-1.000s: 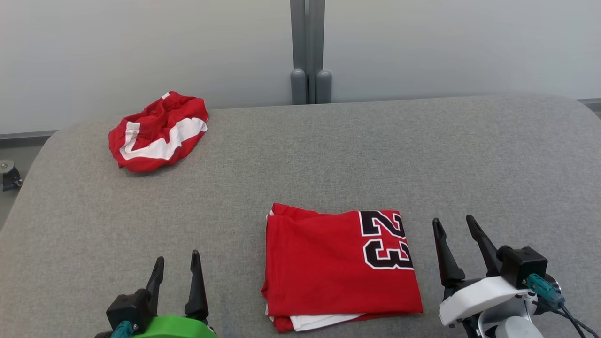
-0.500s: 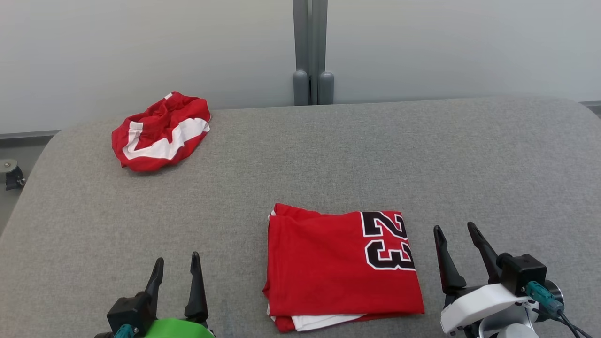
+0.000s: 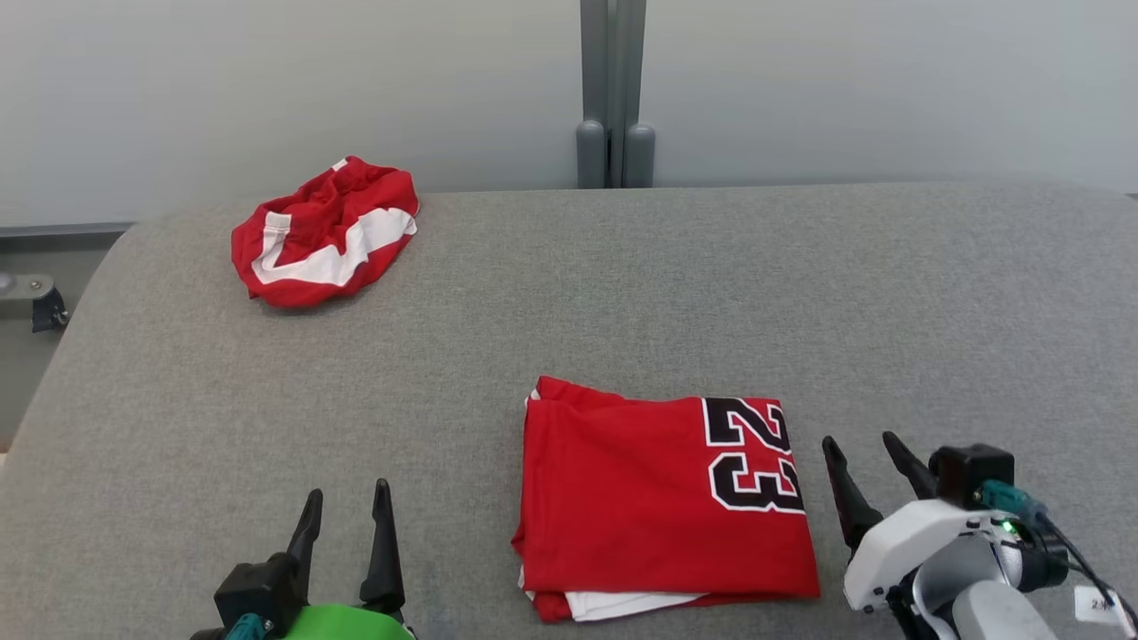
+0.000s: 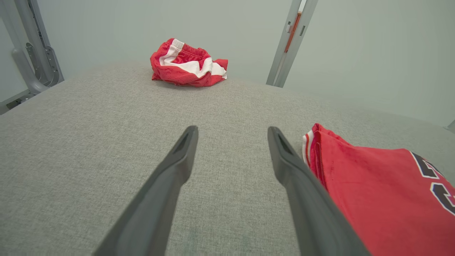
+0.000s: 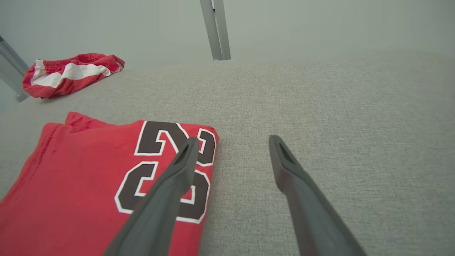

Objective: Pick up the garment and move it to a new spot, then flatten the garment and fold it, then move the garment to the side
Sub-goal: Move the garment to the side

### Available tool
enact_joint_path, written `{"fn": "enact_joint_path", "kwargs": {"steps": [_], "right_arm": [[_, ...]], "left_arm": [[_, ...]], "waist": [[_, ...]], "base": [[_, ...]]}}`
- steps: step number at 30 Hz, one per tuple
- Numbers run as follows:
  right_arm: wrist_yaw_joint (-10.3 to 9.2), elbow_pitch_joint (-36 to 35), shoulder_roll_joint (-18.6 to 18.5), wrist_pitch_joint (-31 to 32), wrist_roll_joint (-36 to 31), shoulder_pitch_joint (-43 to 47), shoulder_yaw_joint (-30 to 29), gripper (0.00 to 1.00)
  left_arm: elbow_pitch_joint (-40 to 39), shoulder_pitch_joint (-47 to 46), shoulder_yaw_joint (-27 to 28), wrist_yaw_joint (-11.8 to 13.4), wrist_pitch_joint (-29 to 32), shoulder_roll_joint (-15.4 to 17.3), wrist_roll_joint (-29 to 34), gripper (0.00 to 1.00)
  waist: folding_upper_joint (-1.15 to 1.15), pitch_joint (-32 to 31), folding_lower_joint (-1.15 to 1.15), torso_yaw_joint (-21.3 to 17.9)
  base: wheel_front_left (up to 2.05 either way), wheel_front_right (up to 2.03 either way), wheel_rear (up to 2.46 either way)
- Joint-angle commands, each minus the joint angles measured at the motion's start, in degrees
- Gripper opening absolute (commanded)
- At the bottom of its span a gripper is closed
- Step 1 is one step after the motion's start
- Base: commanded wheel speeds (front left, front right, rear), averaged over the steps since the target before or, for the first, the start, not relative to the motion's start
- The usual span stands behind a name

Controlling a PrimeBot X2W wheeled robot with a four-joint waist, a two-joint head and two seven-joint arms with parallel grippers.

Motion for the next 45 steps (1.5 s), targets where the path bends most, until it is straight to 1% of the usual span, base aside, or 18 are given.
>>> {"fn": "enact_joint_path", "kwargs": {"steps": [1, 7, 11, 17, 20, 21, 23, 24, 25, 28, 32, 35, 40, 43, 45], "right_arm": [[-0.07, 0.8, -1.6, 2.9, 1.7, -1.7, 0.9, 1.0], [-0.07, 4.6, -5.4, 13.0, 10.3, -6.3, 4.8, 1.0], [-0.07, 6.8, -7.3, 17.9, 15.4, -8.5, 7.8, 1.0], [-0.07, 10.9, -8.9, 22.6, 19.9, -10.0, 11.0, 1.0], [-0.06, 13.0, -8.6, 23.8, 21.4, -10.1, 12.2, 1.0], [-0.06, 13.5, -8.4, 24.0, 22.1, -10.1, 12.7, 0.97], [-0.05, 14.1, -8.3, 23.7, 22.9, -10.5, 13.5, 0.35], [-0.05, 14.3, -8.4, 23.3, 23.0, -10.7, 13.8, 0.14], [-0.05, 14.5, -8.6, 22.5, 23.1, -11.0, 14.0, 0.0], [-0.09, 14.7, -9.5, 19.7, 22.9, -12.5, 14.0, 0.0], [-0.1, 15.4, -10.9, 16.2, 22.1, -14.9, 13.6, 0.0], [-0.09, 16.0, -12.2, 14.4, 21.7, -16.4, 12.9, 0.0], [-0.09, 16.8, -15.0, 12.6, 21.0, -19.0, 11.0, 0.0], [-0.09, 17.0, -16.1, 11.5, 20.4, -20.3, 9.9, 0.0], [-0.09, 17.2, -16.0, 10.8, 20.1, -21.4, 9.4, 0.0]], "left_arm": [[0.4, -0.6, 0.0, -0.4, -0.2, 0.0, 0.3, 1.0], [0.8, -1.8, -0.6, -0.8, -0.2, -0.3, 0.2, 1.0], [0.9, -2.3, -0.6, -0.8, -0.1, -0.4, 0.3, 1.0], [1.0, -2.6, -0.4, -1.0, -0.1, -0.5, 0.6, 1.0], [1.0, -2.6, -0.3, -1.0, -0.1, -0.5, 0.7, 1.0], [0.9, -2.5, -0.2, -1.0, -0.1, -0.5, 0.8, 1.0], [0.8, -2.3, -0.1, -1.0, -0.1, -0.5, 0.9, 1.0], [0.8, -2.3, 0.0, -1.1, -0.1, -0.5, 1.0, 1.0], [0.7, -2.2, -0.1, -1.1, -0.1, -0.5, 1.3, 1.0], [0.4, -2.4, -0.1, -1.3, -0.1, -0.5, 1.7, 1.0], [0.0, -2.7, 0.0, -1.6, -0.1, -0.5, 2.1, 1.0], [-0.1, -3.1, -0.4, -1.8, -0.1, -0.5, 2.1, 1.0], [-0.5, -4.2, -1.3, -1.9, -0.1, -0.5, 2.4, 1.0], [-0.6, -5.4, -1.7, -1.9, -0.1, -0.5, 2.7, 1.0], [-0.5, -6.3, -2.0, -2.1, -0.1, -0.4, 3.1, 1.0]], "waist": [[0.0, 0.7, 0.0, 0.9], [0.0, 2.7, 0.0, 3.5], [0.0, 3.7, 0.0, 5.3], [0.0, 4.3, 0.0, 7.1], [0.0, 4.3, 0.0, 7.4], [0.0, 4.3, 0.0, 7.4], [0.0, 4.2, 0.0, 7.2], [0.0, 4.2, 0.0, 7.0], [0.0, 4.2, 0.0, 6.7], [0.0, 4.2, 0.0, 5.3], [0.0, 4.3, 0.0, 1.8], [0.0, 4.6, 0.0, -1.8], [0.0, 6.4, 0.0, -9.5], [0.0, 8.2, 0.0, -14.1], [0.0, 9.6, 0.0, -17.0]], "base": [[0.0, 0.0, 0.0], [0.0, 0.0, 0.0], [0.0, 0.0, 0.0], [0.0, 0.0, 0.0], [0.0, 0.0, 0.0], [0.0, 0.0, 0.0], [0.0, 0.0, 0.0], [0.0, 0.0, 0.0], [0.0, 0.0, 0.0], [0.0, 0.0, 0.0], [0.0, 0.0, 0.0], [0.0, 0.0, 0.0], [0.0, 0.0, 0.0], [0.0, 0.0, 0.0], [0.0, 0.0, 0.0]]}}
